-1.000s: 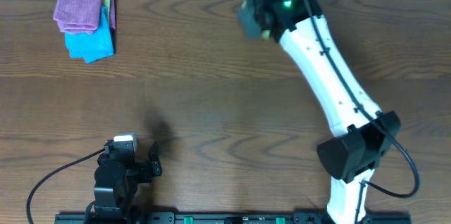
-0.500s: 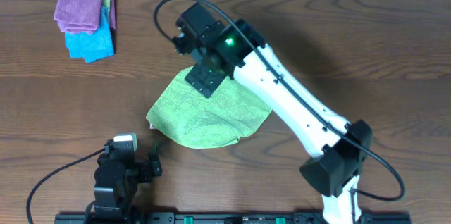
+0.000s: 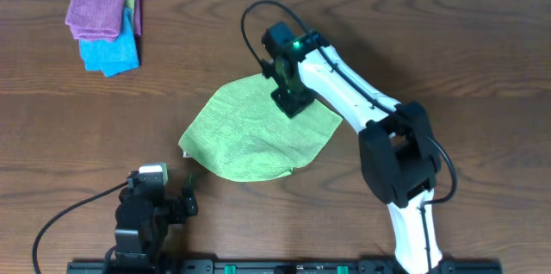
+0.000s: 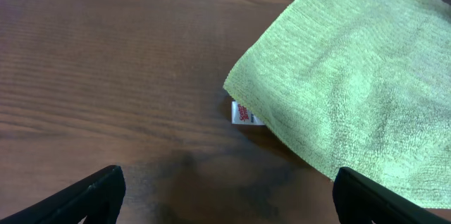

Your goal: Fold the cloth

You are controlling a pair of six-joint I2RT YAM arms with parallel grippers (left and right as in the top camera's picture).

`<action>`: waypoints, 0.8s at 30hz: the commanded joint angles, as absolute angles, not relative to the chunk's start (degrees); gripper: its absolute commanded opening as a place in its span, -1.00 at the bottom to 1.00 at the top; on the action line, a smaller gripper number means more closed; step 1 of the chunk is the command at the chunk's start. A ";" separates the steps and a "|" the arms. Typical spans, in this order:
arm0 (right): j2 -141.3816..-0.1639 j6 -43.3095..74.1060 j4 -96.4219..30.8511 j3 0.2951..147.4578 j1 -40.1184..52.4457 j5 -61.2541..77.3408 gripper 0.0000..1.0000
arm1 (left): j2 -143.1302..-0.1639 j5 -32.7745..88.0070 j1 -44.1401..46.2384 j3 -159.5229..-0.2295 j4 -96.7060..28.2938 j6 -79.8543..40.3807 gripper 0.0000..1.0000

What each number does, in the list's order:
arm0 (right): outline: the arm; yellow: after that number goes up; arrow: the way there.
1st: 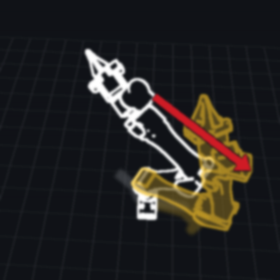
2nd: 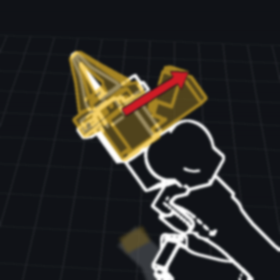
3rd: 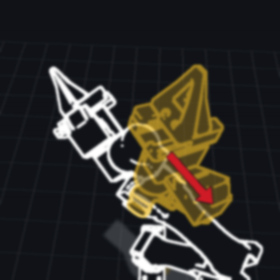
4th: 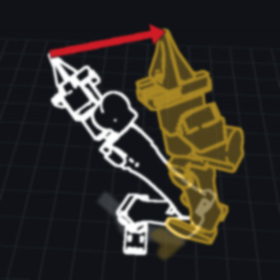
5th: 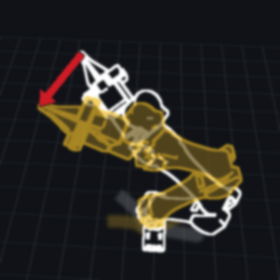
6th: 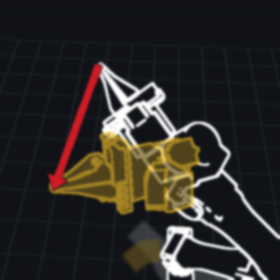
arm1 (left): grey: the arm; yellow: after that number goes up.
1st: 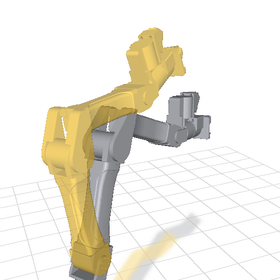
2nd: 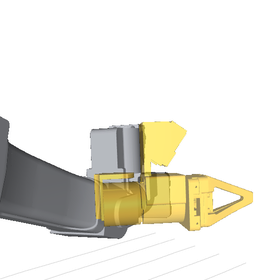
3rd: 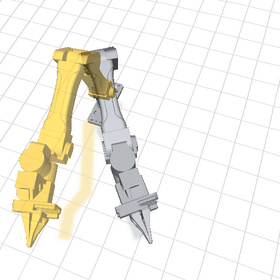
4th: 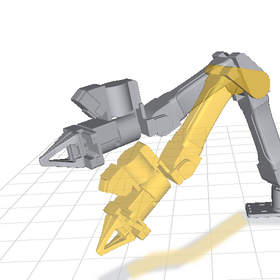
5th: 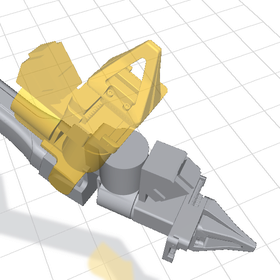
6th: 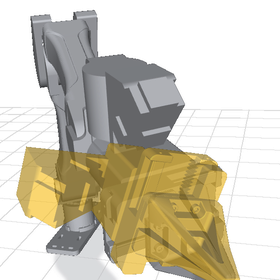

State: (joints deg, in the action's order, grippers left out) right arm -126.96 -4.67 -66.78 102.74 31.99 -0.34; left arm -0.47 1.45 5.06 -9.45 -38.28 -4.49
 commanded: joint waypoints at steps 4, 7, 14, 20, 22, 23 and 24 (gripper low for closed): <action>-125.84 0.14 -68.90 98.32 29.19 -0.10 -0.98 | -0.21 1.06 5.28 -9.04 -38.74 -4.73 0.91; -125.84 3.79 -68.51 96.57 28.27 -4.60 -0.97 | -0.21 1.06 5.28 -9.04 -38.74 -4.73 0.91; -121.01 5.50 -62.59 95.35 27.14 -6.46 -0.97 | -0.21 1.06 5.28 -9.04 -38.74 -4.73 0.91; -104.97 3.81 -62.24 91.64 27.03 -8.23 -0.96 | -0.21 1.06 5.28 -9.04 -38.74 -4.73 0.91; -96.42 2.68 -57.58 82.85 27.00 -8.19 -0.97 | -0.21 1.06 5.28 -9.04 -38.74 -4.73 0.91; -92.53 2.72 -53.60 77.21 26.96 -8.05 -0.97 | -0.21 1.06 5.28 -9.04 -38.74 -4.73 0.91; -89.25 2.72 -49.25 71.72 26.94 -7.07 -0.97 | -0.21 1.06 5.28 -9.04 -38.74 -4.73 0.91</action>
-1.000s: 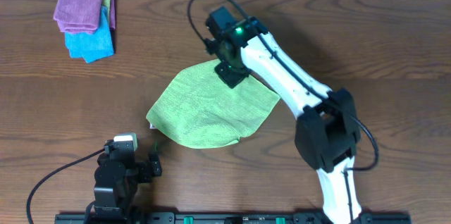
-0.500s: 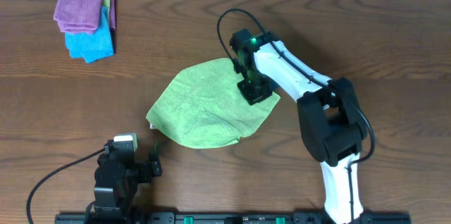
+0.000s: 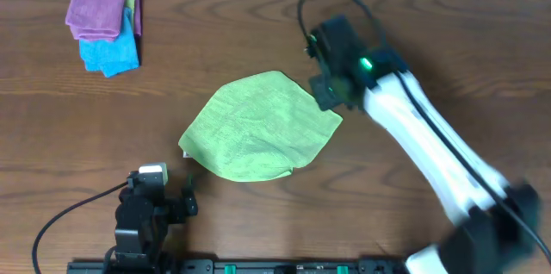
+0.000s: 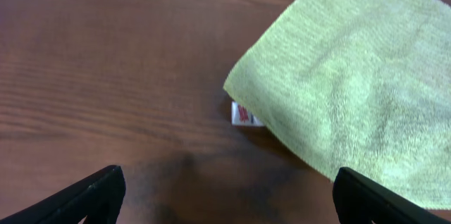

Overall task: Fold the cloth
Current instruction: 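Grasp the cloth's right edge with the right gripper and pull right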

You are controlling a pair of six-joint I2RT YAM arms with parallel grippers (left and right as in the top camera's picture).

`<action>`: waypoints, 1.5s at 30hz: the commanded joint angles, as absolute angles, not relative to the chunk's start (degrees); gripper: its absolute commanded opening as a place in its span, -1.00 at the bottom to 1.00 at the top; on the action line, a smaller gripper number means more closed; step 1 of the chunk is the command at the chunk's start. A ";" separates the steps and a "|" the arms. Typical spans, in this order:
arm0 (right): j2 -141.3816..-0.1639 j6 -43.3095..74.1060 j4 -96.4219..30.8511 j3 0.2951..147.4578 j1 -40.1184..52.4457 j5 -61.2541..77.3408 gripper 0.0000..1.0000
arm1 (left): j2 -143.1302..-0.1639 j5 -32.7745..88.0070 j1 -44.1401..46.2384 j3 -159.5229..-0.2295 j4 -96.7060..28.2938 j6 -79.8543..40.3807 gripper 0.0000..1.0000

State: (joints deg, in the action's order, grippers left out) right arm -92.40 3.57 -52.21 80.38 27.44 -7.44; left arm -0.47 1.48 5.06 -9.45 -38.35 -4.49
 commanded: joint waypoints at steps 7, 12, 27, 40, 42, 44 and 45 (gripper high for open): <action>-89.14 5.10 -35.29 56.77 26.79 -4.03 -0.97 | -0.21 1.06 5.28 -9.04 -38.74 -4.73 0.91; -95.79 5.10 -31.86 56.51 25.98 -4.03 -0.97 | -0.21 1.06 5.28 -9.04 -38.74 -4.73 0.91; -106.19 5.15 -22.44 56.51 23.81 -4.05 -0.97 | -0.21 1.06 5.28 -9.04 -38.74 -4.73 0.91; -113.62 5.08 4.21 60.34 14.90 -4.29 -0.97 | -0.21 1.06 5.28 -9.04 -38.74 -4.73 0.91; -114.74 4.08 6.33 62.00 14.66 -4.27 -0.97 | -0.21 1.06 5.28 -9.04 -38.74 -4.73 0.91; -116.77 1.50 8.99 64.62 14.59 -4.62 -0.97 | -0.21 1.06 5.28 -9.04 -38.74 -4.73 0.91; -117.64 0.62 9.67 66.00 14.52 -4.91 -0.97 | -0.21 1.06 5.28 -9.04 -38.74 -4.73 0.91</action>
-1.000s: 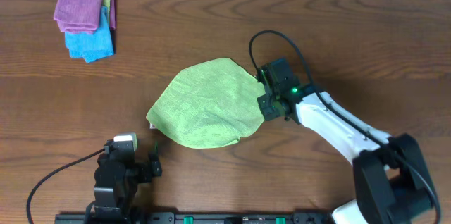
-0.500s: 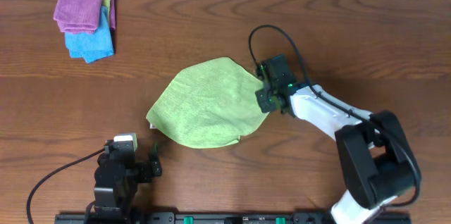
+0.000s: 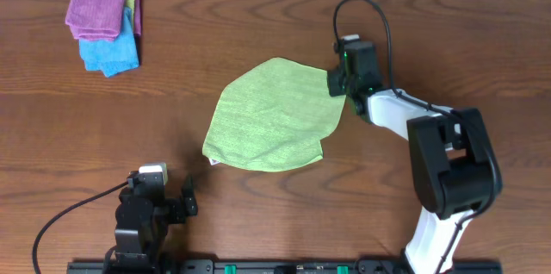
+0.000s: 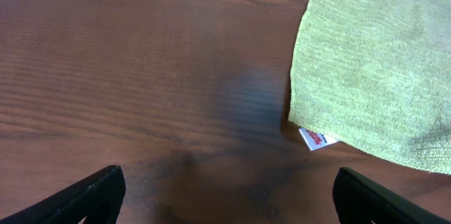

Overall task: Fold the cloth
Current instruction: 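Grasp the cloth's right edge with the right gripper and pull right, then pull the cloth's top-right corner outward to square it flat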

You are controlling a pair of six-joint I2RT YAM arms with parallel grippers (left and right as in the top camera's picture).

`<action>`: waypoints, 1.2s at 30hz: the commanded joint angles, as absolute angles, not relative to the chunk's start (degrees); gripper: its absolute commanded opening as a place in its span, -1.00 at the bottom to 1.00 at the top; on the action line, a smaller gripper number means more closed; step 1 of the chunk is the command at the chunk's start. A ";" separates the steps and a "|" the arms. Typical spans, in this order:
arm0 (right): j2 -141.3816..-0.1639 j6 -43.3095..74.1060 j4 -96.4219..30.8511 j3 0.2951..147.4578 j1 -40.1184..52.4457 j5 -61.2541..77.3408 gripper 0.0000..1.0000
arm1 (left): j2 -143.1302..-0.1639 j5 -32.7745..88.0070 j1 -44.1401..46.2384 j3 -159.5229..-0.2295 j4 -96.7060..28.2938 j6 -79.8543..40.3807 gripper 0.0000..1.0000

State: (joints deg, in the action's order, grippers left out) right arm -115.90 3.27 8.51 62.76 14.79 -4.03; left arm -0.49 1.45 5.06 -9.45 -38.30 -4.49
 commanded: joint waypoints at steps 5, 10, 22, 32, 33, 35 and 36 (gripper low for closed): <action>-118.78 0.58 5.67 70.78 14.70 -5.39 -0.97 | -0.21 1.06 5.28 -9.04 -38.74 -4.73 0.91; -109.16 4.69 -15.73 78.24 14.70 -3.90 -0.97 | -0.21 1.06 5.28 -9.04 -38.74 -4.73 0.91; -114.67 9.93 -31.14 82.08 14.63 9.54 -0.98 | -0.21 1.06 5.28 -9.04 -38.74 -4.73 0.91; -116.27 11.33 -35.46 82.08 14.55 4.80 -0.97 | -0.21 1.06 5.28 -9.04 -38.74 -4.73 0.91; -116.33 11.31 -35.73 82.08 14.55 3.36 -0.97 | -0.21 1.06 5.28 -9.04 -38.74 -4.73 0.91; -116.57 11.09 -35.79 82.06 14.52 2.72 -0.97 | -0.21 1.06 5.28 -9.04 -38.74 -4.73 0.91; -116.75 11.09 -35.79 82.08 14.52 2.68 -0.97 | -0.21 1.06 5.28 -9.04 -38.74 -4.73 0.91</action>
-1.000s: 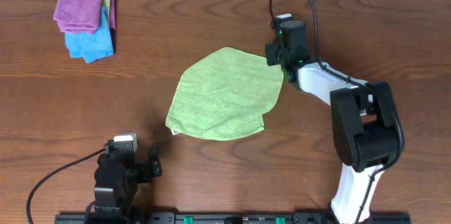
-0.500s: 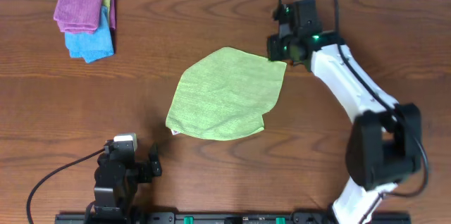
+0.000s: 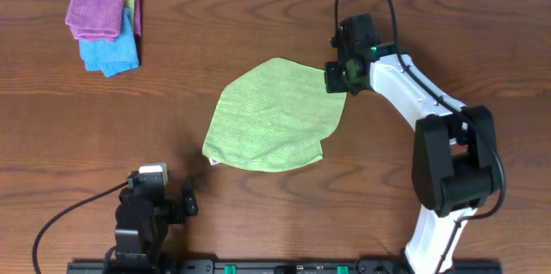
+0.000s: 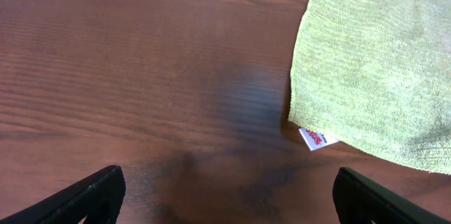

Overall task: Fold the cloth
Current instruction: 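Pull the cloth's top-right corner outward to square it flat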

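Observation:
The green cloth (image 3: 271, 123) lies flat in the middle of the table, a white tag (image 3: 213, 161) sticking out at its near left corner. My right gripper (image 3: 338, 78) stands at the cloth's far right corner; its jaws are too small to read. The left gripper (image 3: 185, 201) rests low at the table's front, well short of the cloth. In the left wrist view the left gripper (image 4: 225, 196) is open over bare wood, with the cloth (image 4: 373, 76) and tag (image 4: 316, 139) ahead to the right.
A stack of folded cloths (image 3: 105, 24), purple over blue, sits at the far left corner. The right arm (image 3: 413, 93) reaches over the right side of the table. A black cable (image 3: 60, 218) trails by the left arm's base.
The cloth and tag lie where they were. My right arm's wrist has shifted slightly toward the far edge, its gripper still at the cloth's right corner. The left gripper has not moved.
First the right gripper stood on the cloth's far middle part, the cloth lying further left. Then it was at the cloth's right corner. By 1.2 s ago the cloth lay shifted right and flatter, where it stays now.

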You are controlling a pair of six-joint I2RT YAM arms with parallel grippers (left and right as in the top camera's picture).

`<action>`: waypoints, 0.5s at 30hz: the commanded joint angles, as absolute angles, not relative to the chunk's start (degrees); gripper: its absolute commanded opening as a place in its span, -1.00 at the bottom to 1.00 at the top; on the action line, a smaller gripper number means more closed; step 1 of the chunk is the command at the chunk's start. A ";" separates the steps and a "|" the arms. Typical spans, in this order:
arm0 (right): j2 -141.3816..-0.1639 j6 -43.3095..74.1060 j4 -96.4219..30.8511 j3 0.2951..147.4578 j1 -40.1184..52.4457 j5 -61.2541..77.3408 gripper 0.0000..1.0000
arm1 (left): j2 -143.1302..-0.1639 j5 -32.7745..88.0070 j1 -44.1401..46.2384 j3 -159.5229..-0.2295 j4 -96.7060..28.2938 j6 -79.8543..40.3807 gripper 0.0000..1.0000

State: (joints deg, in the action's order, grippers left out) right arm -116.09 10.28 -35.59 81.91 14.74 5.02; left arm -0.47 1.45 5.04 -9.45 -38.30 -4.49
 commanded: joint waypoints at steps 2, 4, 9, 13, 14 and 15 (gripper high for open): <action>-117.67 11.11 -36.14 82.06 14.55 1.63 -0.97 | -0.21 1.06 5.28 -9.04 -38.74 -4.73 0.91; -118.63 11.11 -36.42 82.06 14.55 1.45 -0.97 | -0.21 1.06 5.28 -9.04 -38.74 -4.73 0.91; -120.09 11.11 -35.99 82.06 14.55 0.38 -0.97 | -0.21 1.06 5.28 -9.04 -38.74 -4.73 0.91; -122.06 11.11 -36.05 82.06 14.55 0.21 -0.98 | -0.21 1.06 5.28 -9.04 -38.74 -4.73 0.91; -122.69 11.11 -35.90 82.06 14.55 0.19 -0.97 | -0.21 1.06 5.28 -9.04 -38.74 -4.73 0.91; -123.09 11.09 -35.48 82.06 14.55 0.05 -0.98 | -0.21 1.06 5.28 -9.04 -38.74 -4.73 0.91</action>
